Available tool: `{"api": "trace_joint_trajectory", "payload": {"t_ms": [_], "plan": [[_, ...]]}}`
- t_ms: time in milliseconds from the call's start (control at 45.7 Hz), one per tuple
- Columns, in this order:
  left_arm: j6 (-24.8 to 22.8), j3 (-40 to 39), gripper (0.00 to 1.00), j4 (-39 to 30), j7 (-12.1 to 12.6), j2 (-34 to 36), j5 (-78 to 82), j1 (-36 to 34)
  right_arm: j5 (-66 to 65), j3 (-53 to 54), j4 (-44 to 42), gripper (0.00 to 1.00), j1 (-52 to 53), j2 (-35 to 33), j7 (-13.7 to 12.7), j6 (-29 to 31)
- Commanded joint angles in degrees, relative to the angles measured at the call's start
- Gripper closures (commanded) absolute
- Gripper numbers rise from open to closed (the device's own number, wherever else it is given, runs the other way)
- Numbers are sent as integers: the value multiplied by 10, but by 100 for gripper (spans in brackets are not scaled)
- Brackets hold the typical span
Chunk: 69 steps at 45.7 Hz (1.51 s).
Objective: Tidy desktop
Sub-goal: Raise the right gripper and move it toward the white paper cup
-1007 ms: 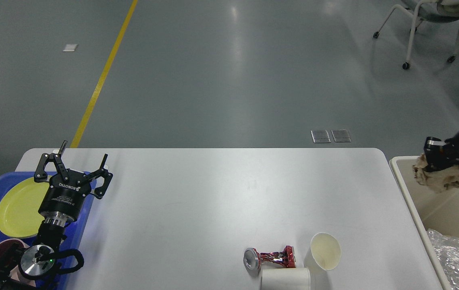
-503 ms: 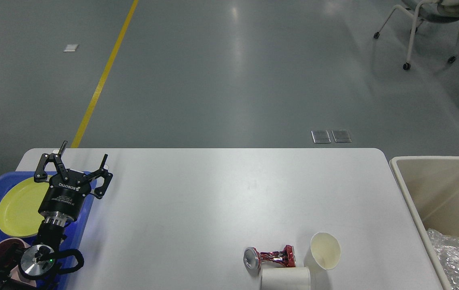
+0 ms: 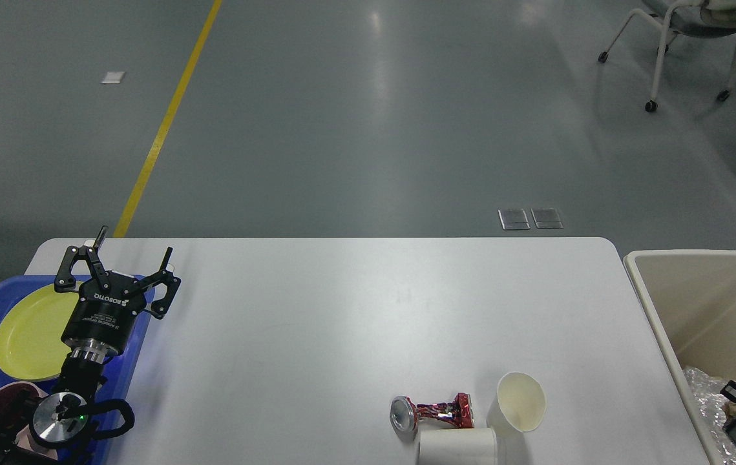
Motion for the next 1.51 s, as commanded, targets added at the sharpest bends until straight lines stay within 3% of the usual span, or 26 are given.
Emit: {"api": "trace_joint_trajectory", "payload": {"t_ms": [0, 88, 109, 197, 219, 1007, 1226, 1357, 1488], "plan": [[0, 0, 4, 0, 0, 0, 0, 0, 0, 0, -1, 100, -2, 2, -1, -2], [0, 0, 4, 0, 0, 0, 0, 0, 0, -2, 0, 100, -2, 1, -1, -3], [0, 0, 3, 0, 0, 0, 0, 0, 0, -2, 0, 86, -2, 1, -1, -5], [0, 0, 3, 0, 0, 0, 0, 0, -1, -2, -1, 4, 2, 1, 1, -25], [0, 0, 4, 0, 0, 0, 0, 0, -1, -1, 1, 0, 3, 1, 1, -32], [0, 0, 4, 0, 0, 0, 0, 0, -5, -3, 21, 0, 23, -6, 4, -42], [0, 0, 4, 0, 0, 0, 0, 0, -23, -39, 174, 0, 148, -77, 4, -16], [0, 0, 4, 0, 0, 0, 0, 0, -68, -112, 281, 0, 288, -101, 4, 49], [0, 0, 4, 0, 0, 0, 0, 0, -72, -169, 373, 0, 418, -106, -2, 151]]}}
